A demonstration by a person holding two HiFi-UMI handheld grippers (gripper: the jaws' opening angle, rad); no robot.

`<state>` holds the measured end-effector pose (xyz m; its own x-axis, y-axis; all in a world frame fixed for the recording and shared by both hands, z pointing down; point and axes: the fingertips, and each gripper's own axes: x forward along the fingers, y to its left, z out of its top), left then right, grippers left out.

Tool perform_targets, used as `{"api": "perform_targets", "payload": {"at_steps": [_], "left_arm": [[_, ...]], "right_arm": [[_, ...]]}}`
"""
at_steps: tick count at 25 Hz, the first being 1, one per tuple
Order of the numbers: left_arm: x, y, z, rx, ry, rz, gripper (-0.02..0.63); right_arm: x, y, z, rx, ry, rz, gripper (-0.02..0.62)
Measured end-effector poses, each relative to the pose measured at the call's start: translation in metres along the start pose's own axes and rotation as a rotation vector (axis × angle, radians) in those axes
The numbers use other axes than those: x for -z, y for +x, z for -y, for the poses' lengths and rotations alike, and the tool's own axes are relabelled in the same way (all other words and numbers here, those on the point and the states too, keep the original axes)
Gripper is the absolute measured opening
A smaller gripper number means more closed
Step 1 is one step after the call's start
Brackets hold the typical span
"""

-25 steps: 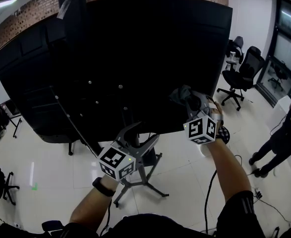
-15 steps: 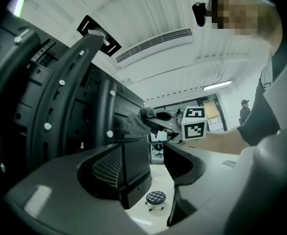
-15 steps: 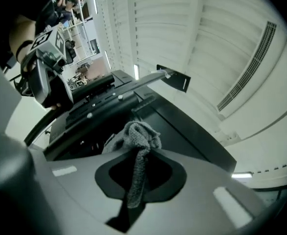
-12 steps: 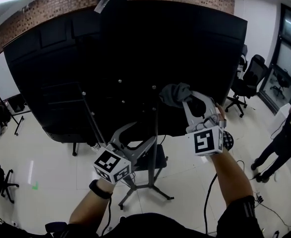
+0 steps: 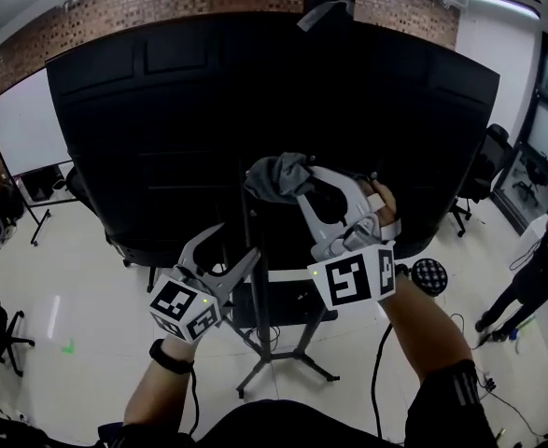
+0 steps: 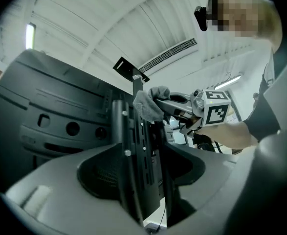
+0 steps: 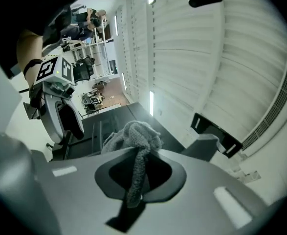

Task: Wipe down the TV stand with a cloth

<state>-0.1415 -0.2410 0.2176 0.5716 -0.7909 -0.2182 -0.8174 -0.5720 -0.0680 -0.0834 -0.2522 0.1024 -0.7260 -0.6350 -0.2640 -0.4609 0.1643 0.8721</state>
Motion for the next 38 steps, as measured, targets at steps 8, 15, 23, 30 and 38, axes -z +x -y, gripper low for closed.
{"api": "perform_targets", "payload": {"at_steps": [8,15,23,30,38], "left_arm": [[-0.015,-0.074,-0.074,-0.087,0.047,-0.001,0.29],[-0.01,-0.104,-0.116,-0.105,0.036,0.007,0.29],[-0.003,-0.117,-0.134,-0.101,0.012,0.0,0.29],[0.003,-0.107,-0.124,-0.05,-0.015,0.003,0.29],[0.013,-0.079,-0.099,0.033,-0.042,0.008,0.29]], "right_arm": [[-0.07,0.096,-0.078,-0.146,-0.161,-0.013,0.017],[-0.086,0.171,-0.124,-0.22,-0.262,-0.065,0.017],[-0.074,0.212,-0.152,-0.243,-0.518,-0.171,0.017],[-0.046,0.195,-0.138,-0.242,-0.65,-0.269,0.017],[-0.006,0.168,-0.114,-0.249,-0.77,-0.444,0.017]]}}
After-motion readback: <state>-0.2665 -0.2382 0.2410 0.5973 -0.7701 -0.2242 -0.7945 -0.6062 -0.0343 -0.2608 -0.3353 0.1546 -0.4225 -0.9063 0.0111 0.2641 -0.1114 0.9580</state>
